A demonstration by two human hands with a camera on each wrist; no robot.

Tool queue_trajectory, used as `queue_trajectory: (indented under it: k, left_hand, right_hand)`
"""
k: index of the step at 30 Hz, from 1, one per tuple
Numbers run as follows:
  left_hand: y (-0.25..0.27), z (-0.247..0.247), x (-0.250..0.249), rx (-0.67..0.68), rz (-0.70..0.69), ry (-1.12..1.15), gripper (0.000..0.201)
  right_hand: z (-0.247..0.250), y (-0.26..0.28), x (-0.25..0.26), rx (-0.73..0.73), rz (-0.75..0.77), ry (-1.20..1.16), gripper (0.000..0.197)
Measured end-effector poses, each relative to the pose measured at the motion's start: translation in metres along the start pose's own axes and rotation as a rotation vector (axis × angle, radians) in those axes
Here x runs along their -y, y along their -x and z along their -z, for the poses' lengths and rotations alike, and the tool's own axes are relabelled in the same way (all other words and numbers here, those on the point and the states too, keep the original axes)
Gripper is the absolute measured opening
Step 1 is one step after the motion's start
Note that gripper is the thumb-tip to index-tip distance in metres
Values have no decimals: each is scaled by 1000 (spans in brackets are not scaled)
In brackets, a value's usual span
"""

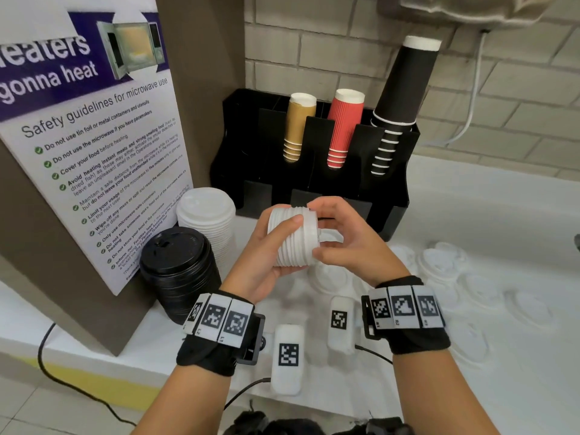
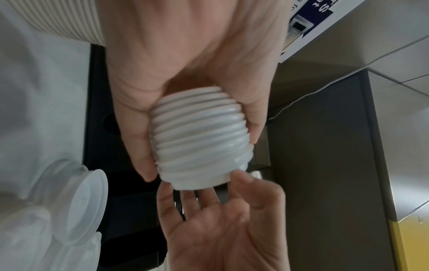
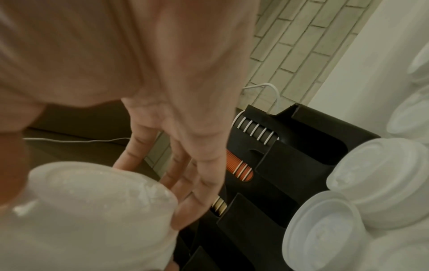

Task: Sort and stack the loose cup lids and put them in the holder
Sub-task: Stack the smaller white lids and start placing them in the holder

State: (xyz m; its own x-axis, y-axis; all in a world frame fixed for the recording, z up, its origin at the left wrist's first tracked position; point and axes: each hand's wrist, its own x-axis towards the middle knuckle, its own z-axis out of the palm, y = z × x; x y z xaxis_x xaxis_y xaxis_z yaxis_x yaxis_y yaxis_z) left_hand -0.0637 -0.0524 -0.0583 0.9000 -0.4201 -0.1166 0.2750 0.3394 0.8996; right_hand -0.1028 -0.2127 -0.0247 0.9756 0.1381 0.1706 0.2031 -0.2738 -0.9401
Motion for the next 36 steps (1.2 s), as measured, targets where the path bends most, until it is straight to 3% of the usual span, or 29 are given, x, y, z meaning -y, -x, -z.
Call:
queue_trajectory:
  k: [10, 13, 15, 18, 21, 23, 26, 31, 36]
  left_hand:
    - [-10, 5, 3, -21, -40, 62, 59]
    - [-14, 10, 3, -52, -78, 101, 55]
    - [-17, 13, 1, -57, -96, 119, 54]
    - [-21, 16, -1, -53, -104, 123, 51]
    - [-23, 15, -3, -39, -111, 104, 55]
    - [-23, 15, -3, -26, -116, 90, 58]
    - [-24, 14, -3, -17, -124, 77, 57]
    - [-26, 15, -2, -30, -133, 54, 57]
    - [-28, 13, 0, -17, -134, 42, 59]
  right_hand:
    - [-2, -13, -9, -5, 0, -10, 52]
    - [14, -26, -22, -174, -67, 73, 42]
    - [30, -37, -32, -303, -173, 309, 34]
    - [40, -55, -47, -114, -419, 766, 45]
    - [29, -68, -53, 9, -591, 979, 69]
    - [18, -74, -57, 48, -627, 1075, 81]
    - [7, -76, -61, 63, -576, 1160, 75]
    - [35, -65, -41, 46, -482, 755, 66]
    - [34, -28, -19, -337, -75, -16, 41]
